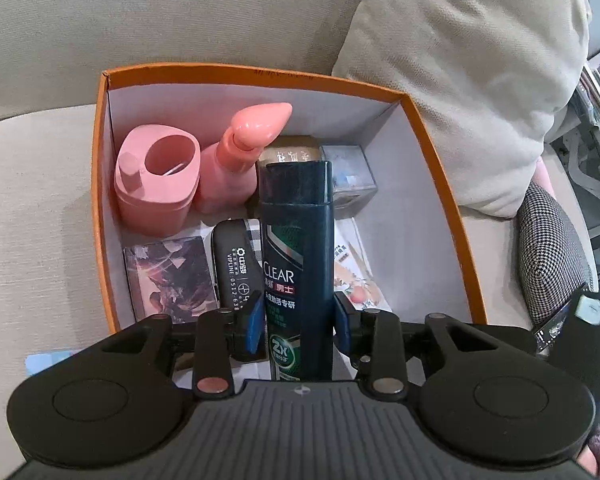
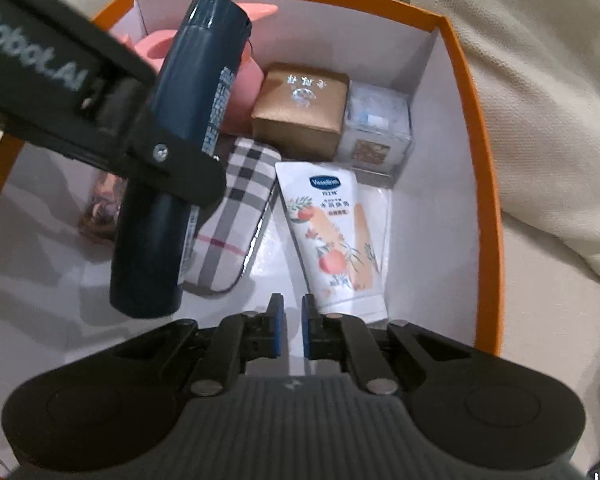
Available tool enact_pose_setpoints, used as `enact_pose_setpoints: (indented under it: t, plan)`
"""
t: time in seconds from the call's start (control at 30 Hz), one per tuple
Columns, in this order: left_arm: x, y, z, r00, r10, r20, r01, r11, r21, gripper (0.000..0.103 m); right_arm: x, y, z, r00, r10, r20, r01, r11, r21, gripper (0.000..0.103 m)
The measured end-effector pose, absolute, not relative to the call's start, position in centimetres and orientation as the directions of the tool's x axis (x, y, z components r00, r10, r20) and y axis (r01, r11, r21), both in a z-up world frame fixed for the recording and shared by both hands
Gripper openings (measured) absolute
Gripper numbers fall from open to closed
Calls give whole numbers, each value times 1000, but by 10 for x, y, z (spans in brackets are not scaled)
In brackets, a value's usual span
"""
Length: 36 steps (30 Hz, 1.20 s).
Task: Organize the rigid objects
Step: 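Lower the CLEAR bottle into the box with the left tool while the right tool lowers the Vaseline tube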
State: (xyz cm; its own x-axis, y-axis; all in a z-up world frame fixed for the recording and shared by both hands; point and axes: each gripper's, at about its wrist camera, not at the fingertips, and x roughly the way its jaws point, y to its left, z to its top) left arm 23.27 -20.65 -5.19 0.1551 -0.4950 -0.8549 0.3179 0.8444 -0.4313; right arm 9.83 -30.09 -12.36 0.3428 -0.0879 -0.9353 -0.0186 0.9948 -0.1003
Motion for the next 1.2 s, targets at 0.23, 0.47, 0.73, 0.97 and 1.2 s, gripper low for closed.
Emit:
enact_pose_setpoints:
  t: [0.23,0.47,0.73,0.97,1.2]
  plan:
    - [235,-216,-63,99,-500,-860,282,843,-458,40,83,-300,-104,420,-72,-905,-55,993,-104,8]
    - [241,-234,-79,-11,-492,-871,196,853,-484,40,67,-316,-58,527,-80,-846,10,996,-88,9]
    - [244,-261,-92,-42,-443,-896,176,879,-443,40,55,-332,-41,594,-126,-794,144,988,-50,9]
    - [243,-258,-79,25,-452,-892,217,873,-437,41,53,-329,-48,590,-117,-799,145,989,-38,9]
    - [238,-239,-68,41,-481,-876,217,860,-462,24,52,-319,-45,596,-98,-797,123,992,-30,9]
